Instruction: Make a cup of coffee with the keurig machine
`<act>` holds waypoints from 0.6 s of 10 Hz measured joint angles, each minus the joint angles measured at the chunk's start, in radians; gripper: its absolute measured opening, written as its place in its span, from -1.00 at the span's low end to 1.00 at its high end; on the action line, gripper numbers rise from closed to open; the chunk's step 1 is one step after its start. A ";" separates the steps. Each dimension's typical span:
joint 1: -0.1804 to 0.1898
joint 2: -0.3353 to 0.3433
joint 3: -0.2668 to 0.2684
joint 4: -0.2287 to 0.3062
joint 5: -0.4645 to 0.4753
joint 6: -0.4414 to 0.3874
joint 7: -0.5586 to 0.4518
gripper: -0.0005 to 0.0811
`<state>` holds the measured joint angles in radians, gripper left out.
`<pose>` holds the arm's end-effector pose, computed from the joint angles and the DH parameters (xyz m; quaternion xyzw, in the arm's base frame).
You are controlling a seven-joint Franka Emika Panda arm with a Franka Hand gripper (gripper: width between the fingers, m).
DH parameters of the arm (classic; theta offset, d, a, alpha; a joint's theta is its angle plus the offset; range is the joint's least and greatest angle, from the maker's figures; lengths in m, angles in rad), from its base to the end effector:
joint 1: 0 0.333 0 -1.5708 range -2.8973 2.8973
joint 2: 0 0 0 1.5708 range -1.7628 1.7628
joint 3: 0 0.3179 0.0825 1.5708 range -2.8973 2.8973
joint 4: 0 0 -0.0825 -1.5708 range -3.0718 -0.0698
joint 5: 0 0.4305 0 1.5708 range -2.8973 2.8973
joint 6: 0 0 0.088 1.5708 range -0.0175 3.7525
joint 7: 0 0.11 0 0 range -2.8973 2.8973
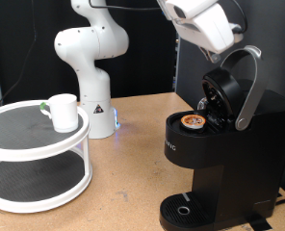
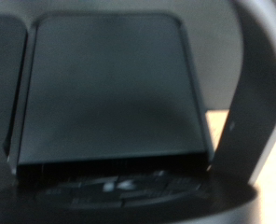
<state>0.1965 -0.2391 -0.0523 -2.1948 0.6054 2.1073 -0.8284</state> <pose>0.5322 0.1047 0.4891 -0.9019 -0.3271 -0.1586 0.2333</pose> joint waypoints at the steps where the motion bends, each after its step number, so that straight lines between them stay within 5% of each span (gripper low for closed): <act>1: 0.000 -0.008 -0.003 0.006 0.036 0.000 -0.018 -0.98; 4: 0.005 -0.029 0.019 0.039 0.058 0.002 -0.001 -0.98; 6: 0.010 -0.016 0.077 0.062 -0.003 0.028 0.098 -0.98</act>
<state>0.2061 -0.2554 0.0245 -2.1325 0.6020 2.1355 -0.7305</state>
